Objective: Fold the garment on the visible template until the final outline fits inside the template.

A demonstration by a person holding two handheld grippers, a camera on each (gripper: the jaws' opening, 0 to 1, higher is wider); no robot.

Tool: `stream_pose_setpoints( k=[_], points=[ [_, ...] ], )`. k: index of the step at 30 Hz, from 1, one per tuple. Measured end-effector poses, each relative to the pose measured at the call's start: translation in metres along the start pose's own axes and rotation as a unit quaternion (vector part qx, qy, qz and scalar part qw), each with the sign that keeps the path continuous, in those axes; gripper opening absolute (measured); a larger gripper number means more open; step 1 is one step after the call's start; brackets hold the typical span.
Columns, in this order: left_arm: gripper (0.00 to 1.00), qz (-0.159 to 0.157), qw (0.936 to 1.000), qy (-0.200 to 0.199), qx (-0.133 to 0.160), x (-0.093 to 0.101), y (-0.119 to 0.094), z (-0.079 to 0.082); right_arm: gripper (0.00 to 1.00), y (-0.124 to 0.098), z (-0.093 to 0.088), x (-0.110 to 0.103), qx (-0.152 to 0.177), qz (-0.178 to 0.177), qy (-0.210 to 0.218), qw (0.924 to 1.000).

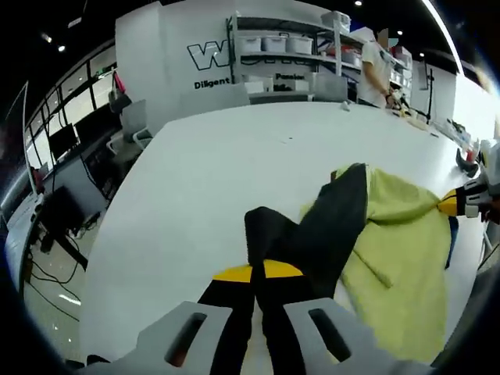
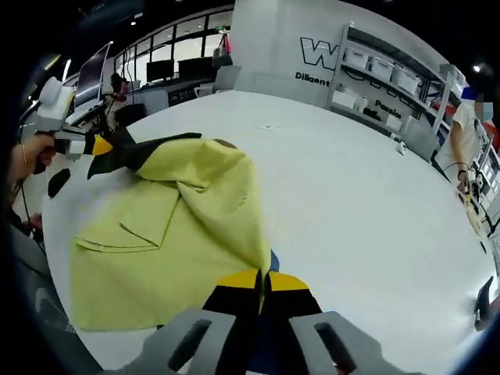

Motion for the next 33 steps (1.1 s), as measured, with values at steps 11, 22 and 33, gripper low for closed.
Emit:
stream_pose_setpoints(
  k=[11, 22, 33],
  points=[
    [0.0, 0.048, 0.9988, 0.003, -0.004, -0.038, -0.001, 0.018, 0.0, 0.006, 0.014, 0.017, 0.028, 0.02, -0.002, 0.9994],
    [0.0, 0.067, 0.9976, 0.019, -0.006, -0.053, 0.011, 0.03, 0.0, 0.018, 0.029, 0.02, 0.046, 0.018, -0.01, 0.9987],
    [0.24, 0.051, 0.9986, -0.009, 0.015, -0.044, 0.01, 0.031, 0.0, 0.027, 0.036, 0.027, 0.057, 0.017, 0.019, 0.998]
  ],
)
Point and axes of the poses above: the point that each gripper's makers call its tool centre point, and the gripper's own axes: y roughly forward along the fingers, x roughly to its right, z roughly out of its top, the point moved 10 cm from there along -y, roughly backward along the fingers, and after that the axes turned 7 degrees about -z, right-handed, at the moved point
